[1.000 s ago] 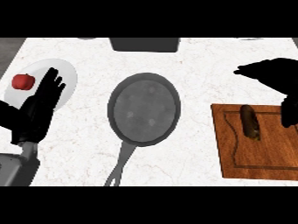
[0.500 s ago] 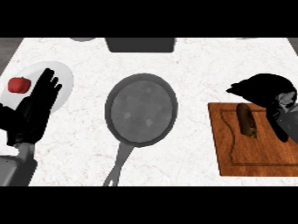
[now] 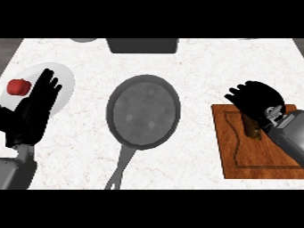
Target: Pick the sweet potato from the cutting board and place it in the pan
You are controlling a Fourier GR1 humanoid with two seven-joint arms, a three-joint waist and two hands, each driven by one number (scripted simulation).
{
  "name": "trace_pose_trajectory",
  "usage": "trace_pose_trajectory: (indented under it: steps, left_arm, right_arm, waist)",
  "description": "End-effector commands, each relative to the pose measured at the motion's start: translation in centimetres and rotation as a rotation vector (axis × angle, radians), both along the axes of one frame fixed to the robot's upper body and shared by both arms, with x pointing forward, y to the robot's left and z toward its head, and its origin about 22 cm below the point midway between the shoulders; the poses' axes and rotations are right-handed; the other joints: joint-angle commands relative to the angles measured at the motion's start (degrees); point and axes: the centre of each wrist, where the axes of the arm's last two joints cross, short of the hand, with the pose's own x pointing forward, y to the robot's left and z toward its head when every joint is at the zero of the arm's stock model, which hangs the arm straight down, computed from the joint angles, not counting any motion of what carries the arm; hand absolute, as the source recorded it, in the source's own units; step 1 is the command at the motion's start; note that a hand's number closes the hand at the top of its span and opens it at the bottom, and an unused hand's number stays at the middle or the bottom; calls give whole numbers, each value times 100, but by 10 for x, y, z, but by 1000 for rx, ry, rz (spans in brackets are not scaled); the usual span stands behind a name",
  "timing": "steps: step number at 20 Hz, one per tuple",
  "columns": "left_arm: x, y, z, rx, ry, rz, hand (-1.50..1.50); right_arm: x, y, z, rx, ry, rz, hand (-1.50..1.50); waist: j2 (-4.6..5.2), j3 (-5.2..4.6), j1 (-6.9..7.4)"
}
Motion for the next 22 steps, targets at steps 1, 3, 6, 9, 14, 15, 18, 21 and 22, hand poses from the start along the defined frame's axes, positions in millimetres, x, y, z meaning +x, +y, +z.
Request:
trace_pose_trajectory:
  steps: [1, 3, 6, 9, 14, 15, 18, 21, 22]
  left_arm:
    - [-14, -10, -8, 9, 5, 0, 0]
    - [-3, -18, 16, -3, 1, 10, 0]
    - [-6, -22, -4, 6, 7, 10, 0]
    - [14, 2, 19, -4, -6, 2, 0]
    - [-1, -16, 5, 6, 4, -10, 0]
    - [-4, -19, 5, 9, -2, 0, 0]
    - [-9, -19, -5, -13, 10, -25, 0]
    - [3, 11, -8, 4, 4, 4, 0]
    - [-3, -15, 2, 0, -2, -2, 0]
  right_arm:
    - [-4, 18, -20, 7, 1, 11, -150]
    - [1, 25, -8, 16, -1, 2, -150]
    - [-13, 16, -39, -8, -11, -10, -150]
    - [-1, 9, -42, -54, -25, -11, -150]
    - [10, 8, -55, -82, -35, -52, -150]
    - [12, -3, -60, -105, -32, -54, -150]
    - [20, -18, -66, -52, -15, -61, -150]
    - [19, -1, -70, -73, -7, -63, -150]
    - [23, -15, -65, -104, 8, -64, -150]
  waist:
    - [-1, 1, 19]
    - [-1, 1, 13]
    - [-1, 1, -5]
    - [9, 1, 7]
    - [7, 2, 13]
    - [7, 2, 20]
    - [11, 2, 23]
    - [8, -1, -4]
    - [4, 1, 5]
